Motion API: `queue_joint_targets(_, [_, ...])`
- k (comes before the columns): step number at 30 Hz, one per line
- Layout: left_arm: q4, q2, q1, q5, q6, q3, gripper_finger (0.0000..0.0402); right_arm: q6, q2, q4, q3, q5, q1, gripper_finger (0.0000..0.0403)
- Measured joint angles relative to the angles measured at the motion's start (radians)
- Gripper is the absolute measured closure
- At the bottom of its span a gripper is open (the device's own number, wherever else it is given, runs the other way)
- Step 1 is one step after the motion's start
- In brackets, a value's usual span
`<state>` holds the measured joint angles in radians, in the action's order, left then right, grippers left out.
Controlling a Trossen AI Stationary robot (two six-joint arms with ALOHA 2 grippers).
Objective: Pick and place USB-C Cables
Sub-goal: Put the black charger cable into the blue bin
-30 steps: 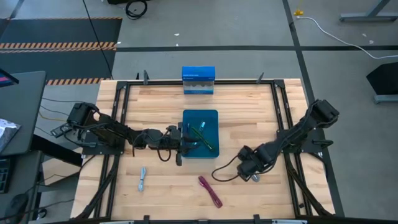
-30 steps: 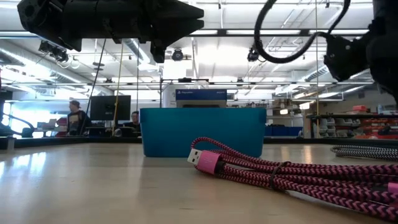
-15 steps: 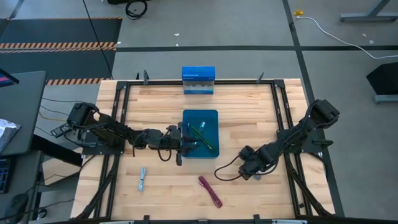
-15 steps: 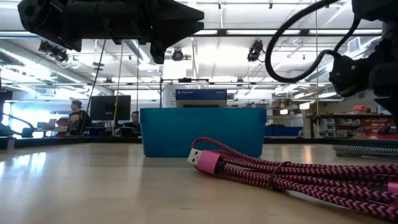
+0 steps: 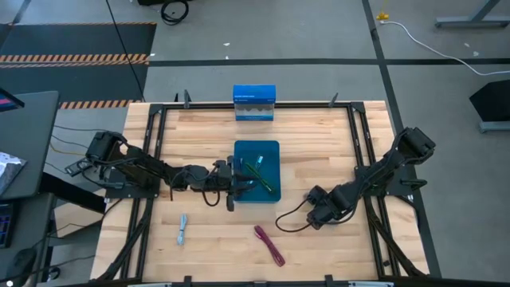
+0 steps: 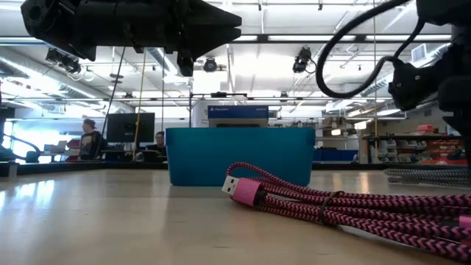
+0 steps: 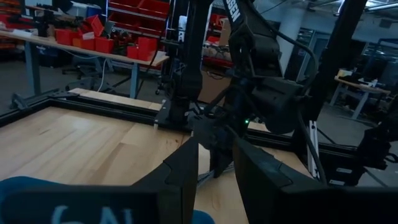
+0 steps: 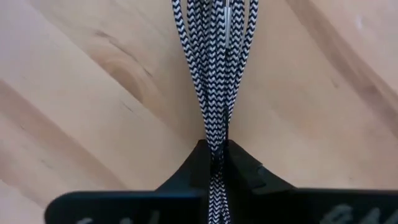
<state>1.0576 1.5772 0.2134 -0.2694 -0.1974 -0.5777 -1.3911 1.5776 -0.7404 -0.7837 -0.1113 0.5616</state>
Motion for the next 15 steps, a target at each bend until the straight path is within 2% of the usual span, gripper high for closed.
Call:
queue_joint_targets(7, [0.0, 0.0, 0.0, 0.0, 0.0, 0.0, 0.0294, 0.003, -0.078, -0.019, 0.0, -0.007, -0.017, 0.038])
queue_joint_targets(15, [0.0, 0.0, 0.0, 0.0, 0.002, 0.0, 0.0294, 0.089, -0.198, -0.02, -0.062, -0.129, -0.075, 0.0379])
